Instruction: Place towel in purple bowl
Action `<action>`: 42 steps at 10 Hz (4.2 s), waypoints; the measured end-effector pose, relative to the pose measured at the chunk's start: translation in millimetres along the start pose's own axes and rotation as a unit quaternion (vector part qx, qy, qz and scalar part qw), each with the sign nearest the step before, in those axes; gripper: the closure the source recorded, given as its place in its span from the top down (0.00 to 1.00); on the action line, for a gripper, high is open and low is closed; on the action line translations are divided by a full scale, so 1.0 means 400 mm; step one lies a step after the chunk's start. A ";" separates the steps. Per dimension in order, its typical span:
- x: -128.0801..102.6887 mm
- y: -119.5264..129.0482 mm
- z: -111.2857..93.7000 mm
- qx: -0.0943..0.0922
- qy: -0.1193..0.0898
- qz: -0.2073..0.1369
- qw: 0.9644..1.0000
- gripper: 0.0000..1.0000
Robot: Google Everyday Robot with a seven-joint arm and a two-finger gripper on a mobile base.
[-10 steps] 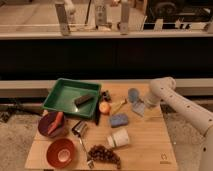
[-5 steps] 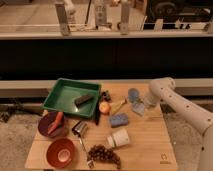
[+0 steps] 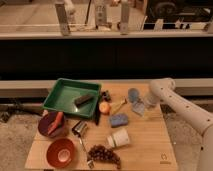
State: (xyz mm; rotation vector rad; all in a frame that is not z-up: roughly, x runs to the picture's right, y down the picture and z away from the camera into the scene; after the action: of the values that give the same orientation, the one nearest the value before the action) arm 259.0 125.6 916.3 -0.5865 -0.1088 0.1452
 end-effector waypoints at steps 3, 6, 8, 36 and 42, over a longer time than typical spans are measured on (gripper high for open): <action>-0.001 0.000 0.005 -0.001 -0.002 0.003 1.000 0.80; -0.001 0.000 0.007 -0.002 -0.003 0.008 1.000 0.79; -0.001 -0.001 0.011 -0.003 -0.004 0.011 1.000 0.79; -0.074 -0.107 -0.191 0.064 -0.010 0.020 0.998 0.00; -0.122 -0.142 -0.208 0.084 -0.011 0.020 0.996 0.00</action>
State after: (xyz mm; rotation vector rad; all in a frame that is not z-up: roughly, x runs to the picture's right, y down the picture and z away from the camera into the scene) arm 228.8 25.4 876.3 -0.4192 -0.1042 0.1983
